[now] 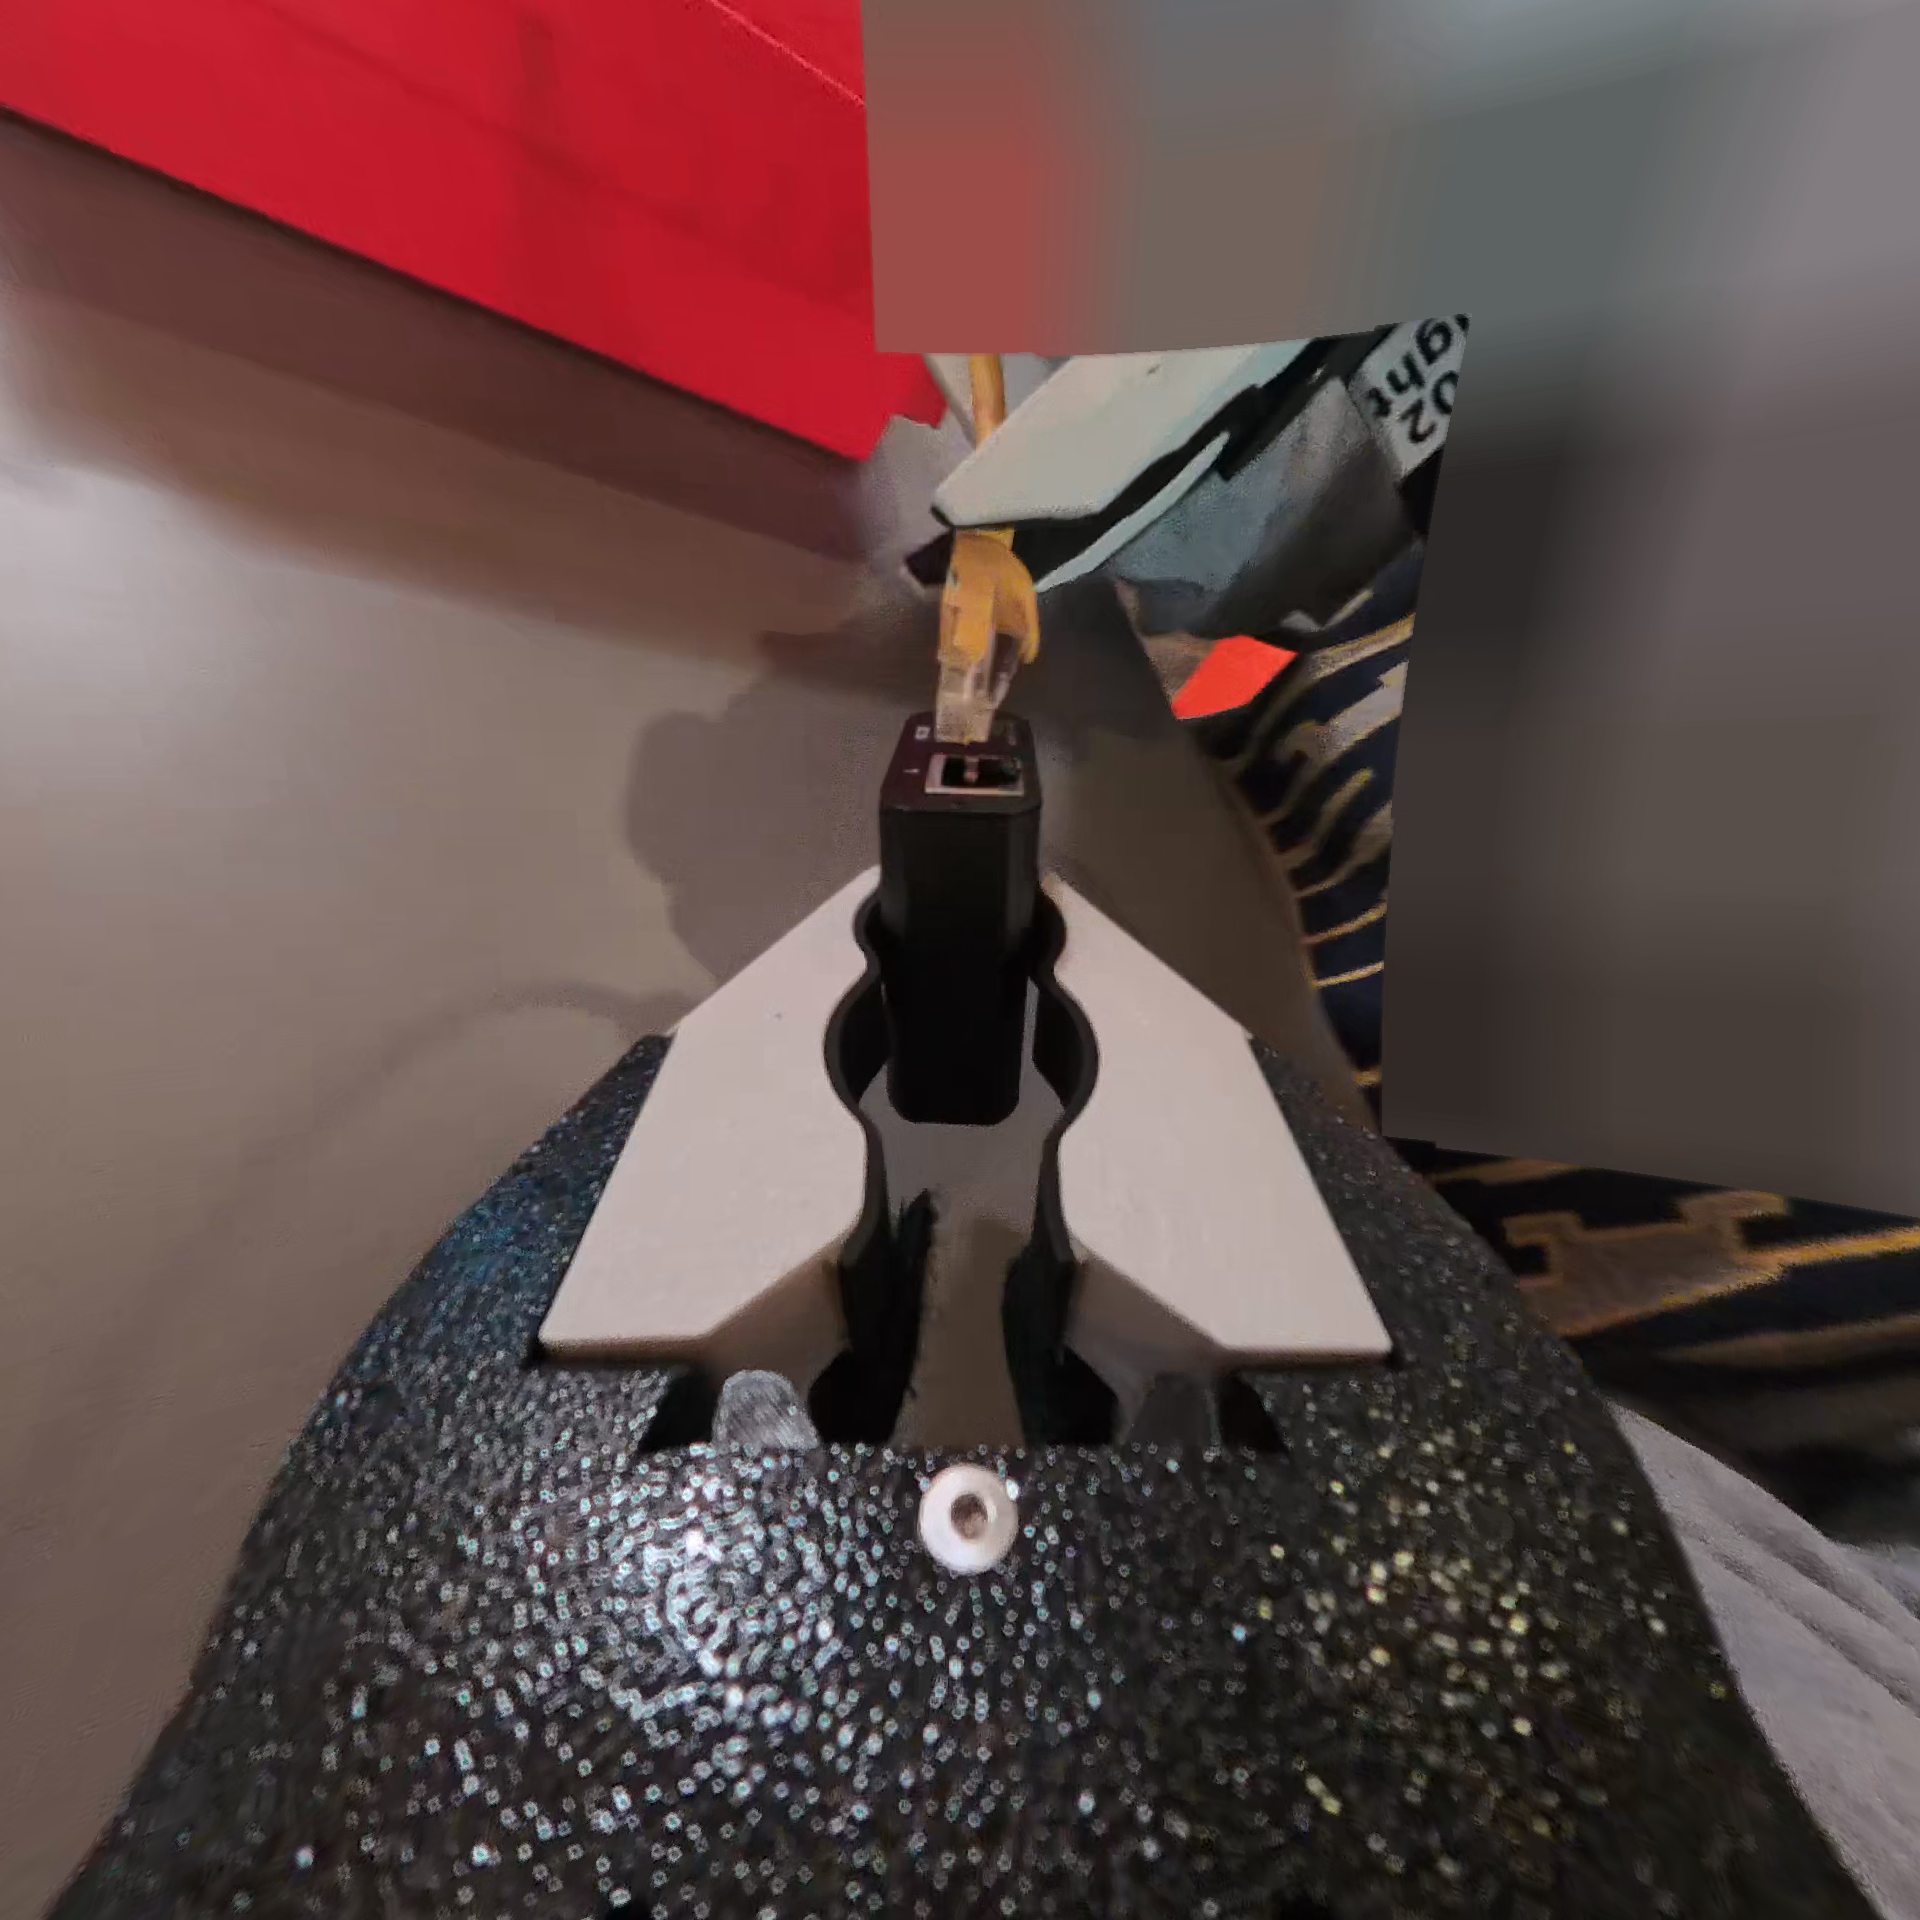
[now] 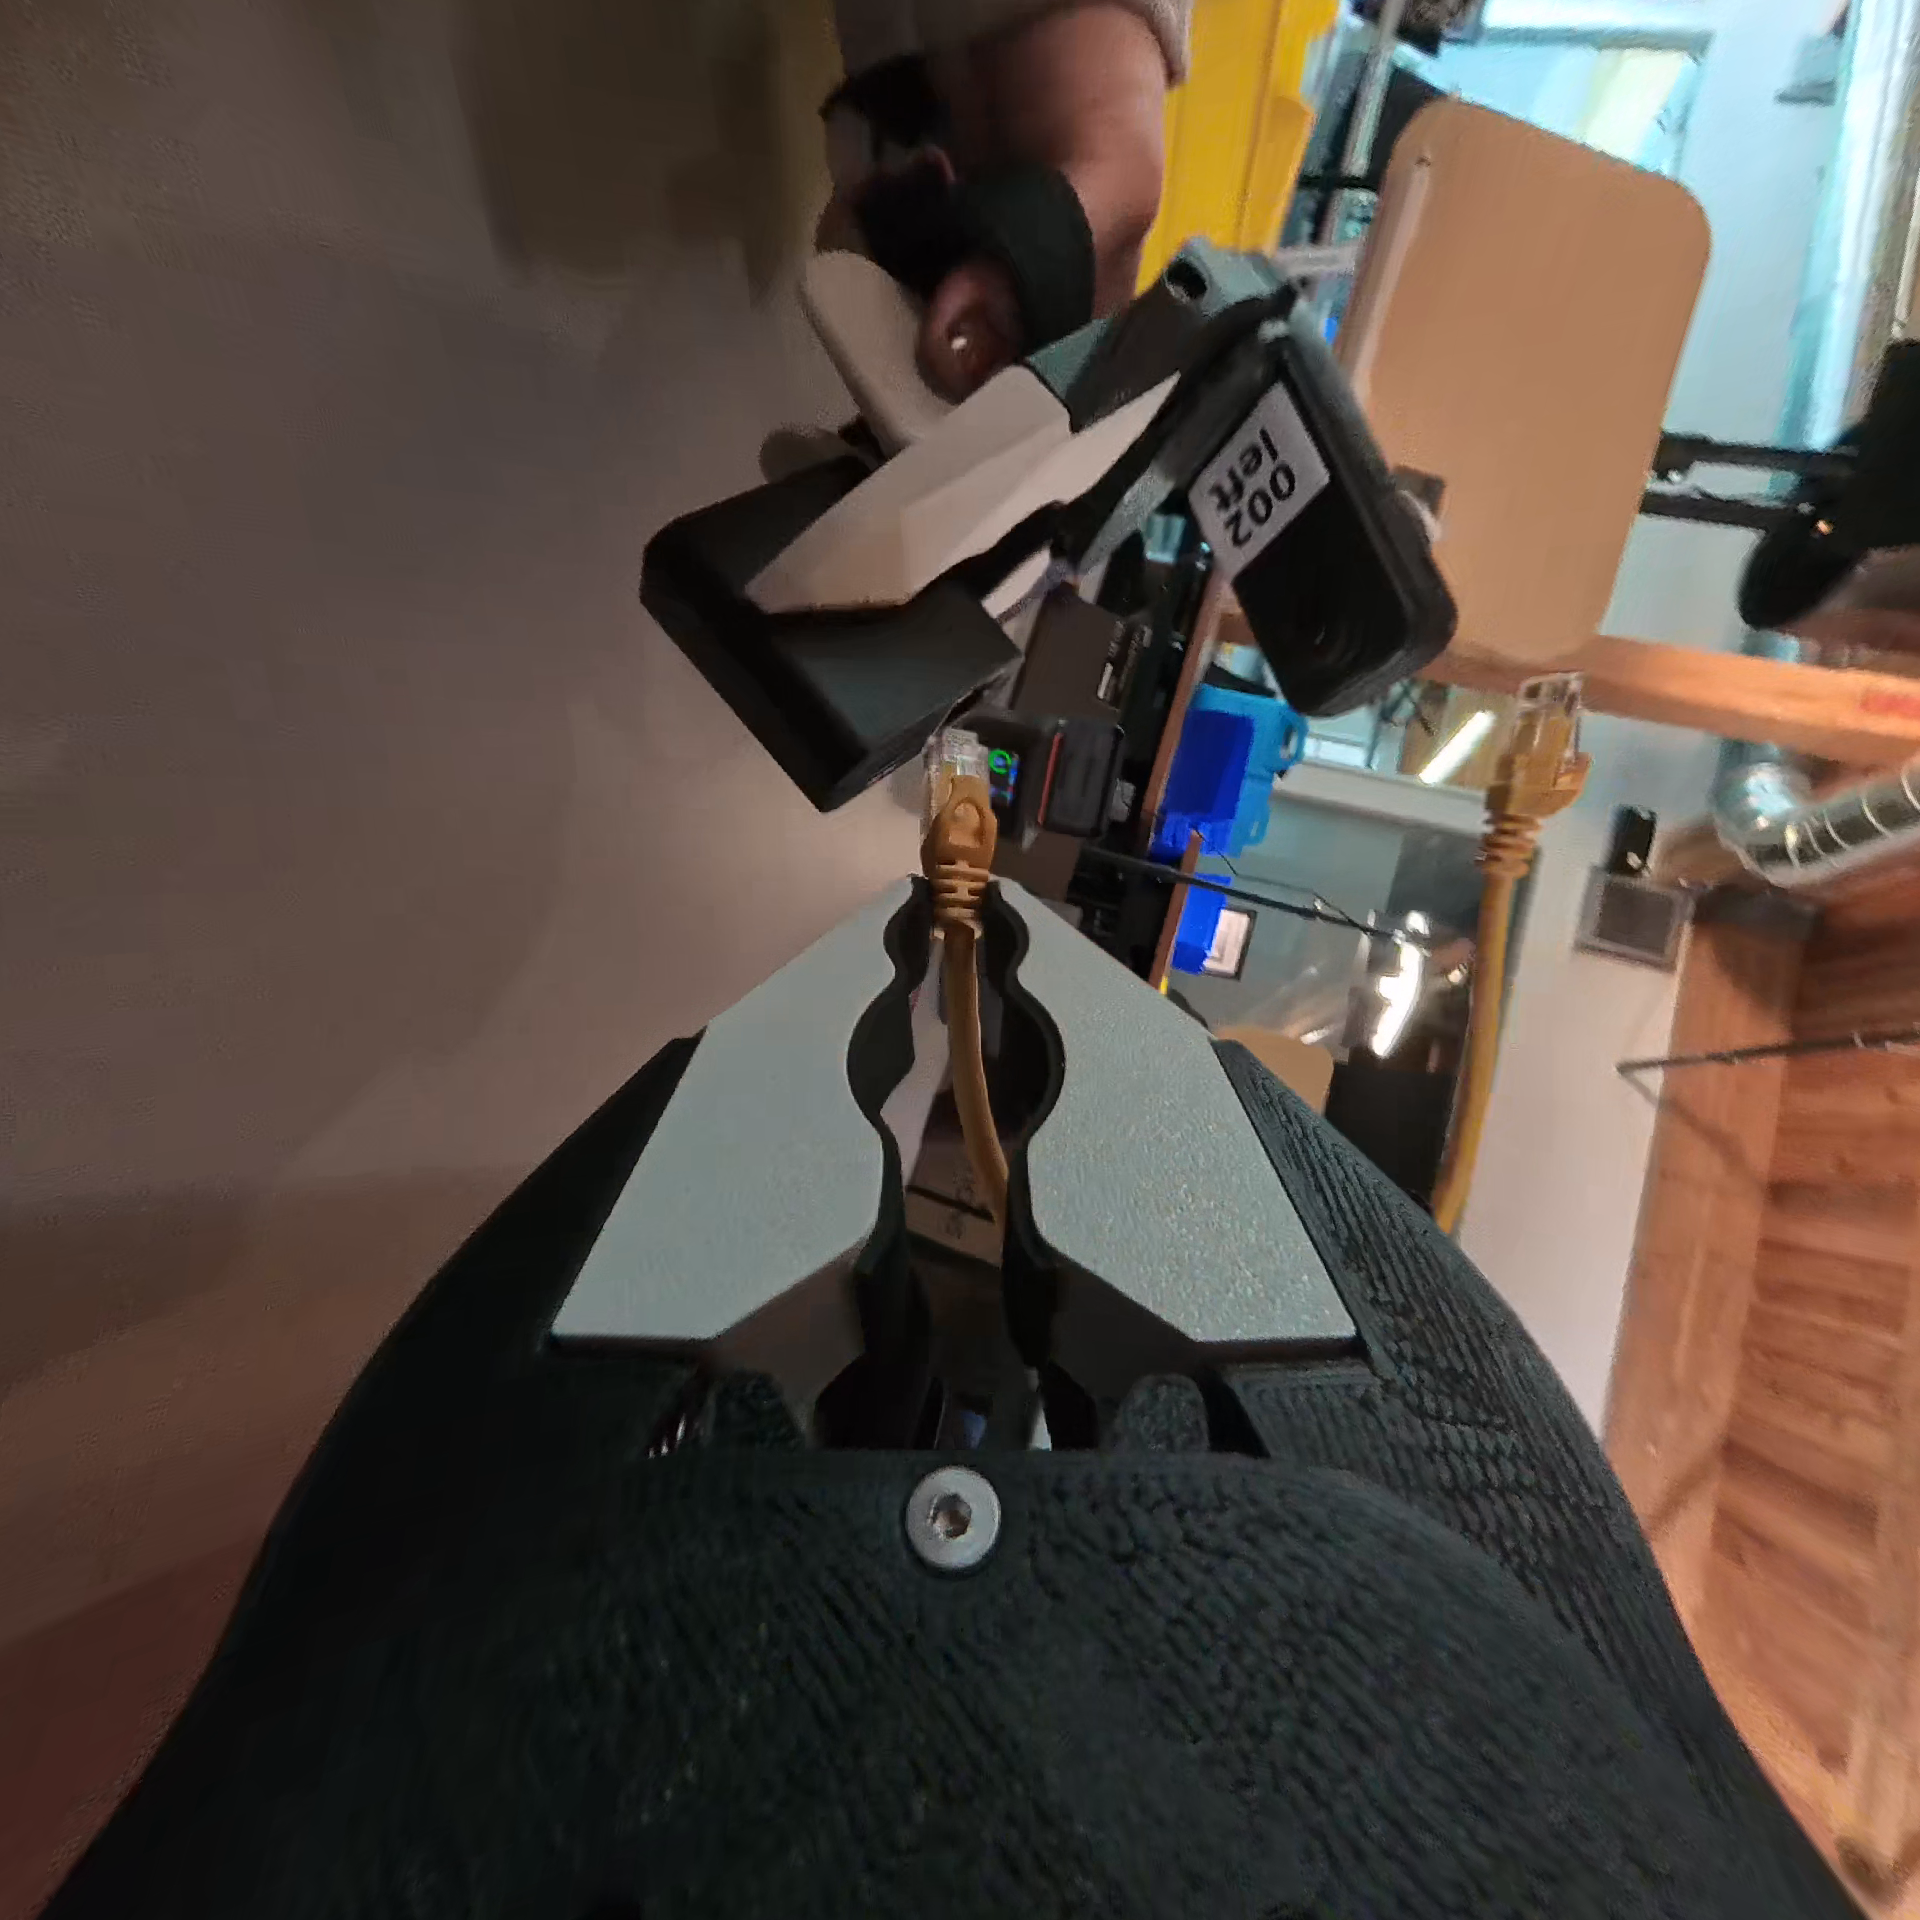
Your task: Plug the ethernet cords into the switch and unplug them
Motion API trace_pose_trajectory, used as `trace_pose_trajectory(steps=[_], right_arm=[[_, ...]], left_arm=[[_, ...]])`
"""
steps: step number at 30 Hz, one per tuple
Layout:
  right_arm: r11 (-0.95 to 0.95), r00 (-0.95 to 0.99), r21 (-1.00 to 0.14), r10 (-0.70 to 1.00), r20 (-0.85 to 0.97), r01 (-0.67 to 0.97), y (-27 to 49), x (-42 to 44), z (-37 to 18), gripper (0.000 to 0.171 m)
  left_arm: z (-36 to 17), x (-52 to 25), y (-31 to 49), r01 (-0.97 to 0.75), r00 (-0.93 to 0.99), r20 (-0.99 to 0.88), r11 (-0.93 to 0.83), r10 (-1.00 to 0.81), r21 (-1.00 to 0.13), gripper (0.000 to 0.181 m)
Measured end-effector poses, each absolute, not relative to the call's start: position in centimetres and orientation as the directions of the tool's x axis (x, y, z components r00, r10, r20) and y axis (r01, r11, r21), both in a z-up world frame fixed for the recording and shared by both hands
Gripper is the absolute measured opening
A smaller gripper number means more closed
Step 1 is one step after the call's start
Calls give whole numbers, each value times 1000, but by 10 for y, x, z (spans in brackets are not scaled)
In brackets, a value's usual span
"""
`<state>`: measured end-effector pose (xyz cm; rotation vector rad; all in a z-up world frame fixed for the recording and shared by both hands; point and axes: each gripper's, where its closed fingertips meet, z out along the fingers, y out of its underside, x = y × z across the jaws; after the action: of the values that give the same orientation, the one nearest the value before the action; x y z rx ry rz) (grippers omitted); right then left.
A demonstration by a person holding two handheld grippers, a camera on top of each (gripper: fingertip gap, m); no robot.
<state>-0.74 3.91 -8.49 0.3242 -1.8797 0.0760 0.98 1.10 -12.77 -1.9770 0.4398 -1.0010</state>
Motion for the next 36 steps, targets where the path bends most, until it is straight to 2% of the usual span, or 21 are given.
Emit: trace_pose_trajectory(steps=[5, 13, 21, 25, 29, 34, 36], right_arm=[[932, -374, 141, -269, 888, -334, 33, -1, -92, 8], [879, -412, 232, -409, 814, -416, 28, -3, -106, 8], [833, -454, 295, -513, 729, -468, 27, -3, -114, 8], [834, -471, 274, -507, 722, -478, 24, -8, -112, 9], [786, -439, 365, -592, 676, -498, 19, -12, -111, 9], [645, -370, 552, -760, 534, -529, 17, -14, -113, 9], [619, -373, 568, -783, 497, -542, 18, -12, -112, 9]], left_arm=[[-140, 17, 5, 35, 578, 534, -635, -618, -772, 22], [-154, 21, 2, -40, 603, 515, -669, -608, -743, 22], [-165, 19, 4, -113, 661, 455, -679, -597, -726, 22], [-166, 15, 8, -152, 697, 389, -654, -603, -741, 22], [-170, 16, 11, -193, 721, 352, -662, -596, -724, 22], [-175, 19, 14, -231, 742, 324, -677, -588, -699, 22], [-175, 19, 14, -230, 742, 321, -673, -588, -703, 23]])
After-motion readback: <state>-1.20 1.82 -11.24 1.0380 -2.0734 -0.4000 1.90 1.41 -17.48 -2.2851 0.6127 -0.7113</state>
